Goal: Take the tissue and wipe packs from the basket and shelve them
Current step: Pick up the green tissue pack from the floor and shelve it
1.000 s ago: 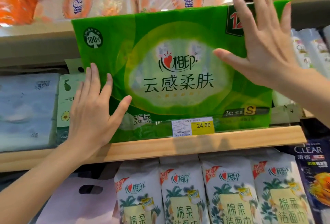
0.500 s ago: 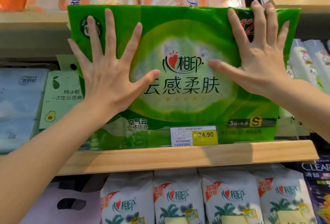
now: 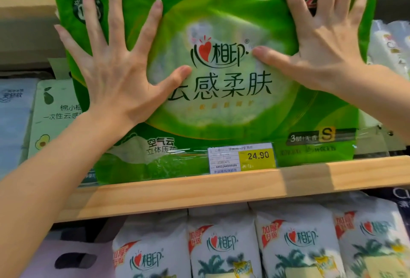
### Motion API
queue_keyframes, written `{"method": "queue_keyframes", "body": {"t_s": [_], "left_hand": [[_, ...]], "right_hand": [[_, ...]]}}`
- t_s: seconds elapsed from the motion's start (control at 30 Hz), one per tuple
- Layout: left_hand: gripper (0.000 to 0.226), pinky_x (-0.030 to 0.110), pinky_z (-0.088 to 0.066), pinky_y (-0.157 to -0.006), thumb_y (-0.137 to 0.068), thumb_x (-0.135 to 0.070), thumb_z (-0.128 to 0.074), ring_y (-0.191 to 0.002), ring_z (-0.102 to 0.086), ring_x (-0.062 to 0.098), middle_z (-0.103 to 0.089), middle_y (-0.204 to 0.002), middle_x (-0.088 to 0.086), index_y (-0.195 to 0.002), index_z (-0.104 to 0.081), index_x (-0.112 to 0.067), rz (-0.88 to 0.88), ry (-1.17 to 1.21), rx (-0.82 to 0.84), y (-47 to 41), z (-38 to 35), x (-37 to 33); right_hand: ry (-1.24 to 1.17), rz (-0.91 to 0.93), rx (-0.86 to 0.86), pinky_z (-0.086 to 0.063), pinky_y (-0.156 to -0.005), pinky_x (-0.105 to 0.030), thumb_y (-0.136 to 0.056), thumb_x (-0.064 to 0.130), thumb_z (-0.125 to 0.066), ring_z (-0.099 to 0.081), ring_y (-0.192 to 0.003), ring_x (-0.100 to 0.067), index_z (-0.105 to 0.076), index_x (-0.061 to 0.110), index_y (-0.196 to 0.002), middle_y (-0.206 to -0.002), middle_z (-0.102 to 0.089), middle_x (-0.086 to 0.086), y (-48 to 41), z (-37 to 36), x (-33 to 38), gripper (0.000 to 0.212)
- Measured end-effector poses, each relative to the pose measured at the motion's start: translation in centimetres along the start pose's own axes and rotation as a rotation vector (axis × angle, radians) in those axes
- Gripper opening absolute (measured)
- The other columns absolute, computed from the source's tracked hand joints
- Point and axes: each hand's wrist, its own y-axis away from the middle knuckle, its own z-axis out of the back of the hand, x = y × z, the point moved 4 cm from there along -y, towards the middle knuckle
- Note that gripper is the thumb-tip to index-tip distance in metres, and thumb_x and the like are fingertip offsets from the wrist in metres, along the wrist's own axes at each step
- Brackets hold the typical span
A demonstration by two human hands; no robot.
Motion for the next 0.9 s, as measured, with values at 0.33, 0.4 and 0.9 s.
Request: {"method": "queue_keyframes", "body": {"t_s": [0.33, 0.4, 0.9], "left_hand": [[0.081, 0.072, 0.001, -0.105, -0.071, -0.083, -0.014, -0.143, -0.001, 0.039, -0.002, -0.158, 0.011, -0.143, -0.003, -0.048, 0.043, 0.014, 0.253, 0.1, -4.7, 1.3], [0.079, 0.072, 0.000, -0.105, -0.071, -0.083, -0.014, -0.143, -0.002, 0.037, -0.005, -0.158, 0.011, -0.142, -0.002, -0.049, 0.063, 0.041, 0.293, 0.5, -5.9, 1.7], [0.079, 0.068, 0.003, -0.106, -0.072, -0.083, -0.013, -0.144, 0.008, 0.034, 0.004, -0.158, 0.006, -0.142, -0.003, -0.048, 0.069, 0.022, 0.423, 0.3, -5.8, 2.0]], "right_hand": [[-0.007, 0.050, 0.279, 0.007, -0.107, -0.065, -0.063, 0.086, -0.014, 0.001, -0.143, -0.034, -0.003, 0.040, -0.143, -0.156, -0.001, -0.010, 0.5, -5.0, -0.1, 0.093], [-0.025, 0.019, 0.313, 0.005, -0.109, -0.064, -0.067, 0.083, -0.012, -0.002, -0.143, -0.032, -0.004, 0.042, -0.143, -0.156, -0.003, -0.007, 2.1, -6.8, -0.1, 0.087], [-0.041, -0.008, 0.369, 0.005, -0.110, -0.061, -0.074, 0.077, -0.014, 0.004, -0.144, -0.030, -0.004, 0.039, -0.144, -0.157, -0.001, -0.009, 2.1, -6.9, 0.0, 0.081]]}}
